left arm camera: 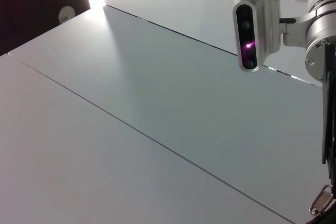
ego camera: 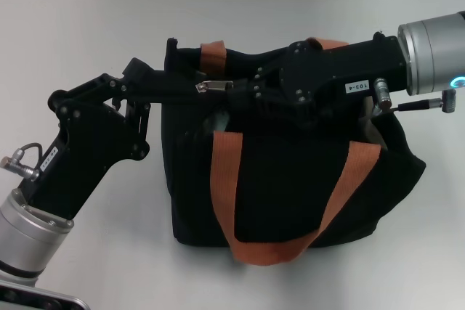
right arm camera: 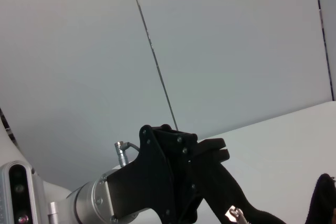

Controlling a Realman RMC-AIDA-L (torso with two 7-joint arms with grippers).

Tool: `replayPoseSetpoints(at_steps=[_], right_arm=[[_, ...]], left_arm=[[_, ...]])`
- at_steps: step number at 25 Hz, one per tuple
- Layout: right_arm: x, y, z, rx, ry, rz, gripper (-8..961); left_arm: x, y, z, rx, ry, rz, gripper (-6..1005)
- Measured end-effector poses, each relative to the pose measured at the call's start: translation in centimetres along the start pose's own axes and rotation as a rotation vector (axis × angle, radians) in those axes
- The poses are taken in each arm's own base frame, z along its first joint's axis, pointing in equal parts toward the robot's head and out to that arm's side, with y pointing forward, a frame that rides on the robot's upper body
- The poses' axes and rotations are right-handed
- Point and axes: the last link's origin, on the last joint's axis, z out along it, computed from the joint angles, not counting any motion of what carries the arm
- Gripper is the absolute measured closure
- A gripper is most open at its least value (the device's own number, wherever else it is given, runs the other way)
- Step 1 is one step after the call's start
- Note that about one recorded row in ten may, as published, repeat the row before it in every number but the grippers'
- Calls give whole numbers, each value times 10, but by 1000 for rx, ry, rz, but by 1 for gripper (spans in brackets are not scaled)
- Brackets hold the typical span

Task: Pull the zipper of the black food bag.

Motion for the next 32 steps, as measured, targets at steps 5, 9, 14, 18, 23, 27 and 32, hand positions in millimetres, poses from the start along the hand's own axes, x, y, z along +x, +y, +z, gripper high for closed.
replayPoseSetpoints(at_steps=[5, 9, 14, 18, 23, 27, 32], right_arm=[[0, 2, 0, -17, 4, 5, 894], [0, 3, 0, -19, 4, 15, 885], [1, 3, 1, -25, 9, 48, 874], [-1, 3, 2, -25, 8, 51, 865], [-6, 1, 7, -26, 26, 69, 734], [-7, -2, 11, -15, 54, 70, 608], [-11, -4, 22, -21, 81, 53, 503]], left_arm=[[0, 0, 0, 0, 0, 0, 953], [0, 0, 0, -1, 0, 3, 953], [0, 0, 0, 2, 0, 2, 952], [0, -1, -1, 3, 3, 3, 951], [1, -1, -1, 3, 5, 3, 950], [1, -1, -1, 2, 6, 3, 949], [1, 0, 0, 2, 8, 0, 948]])
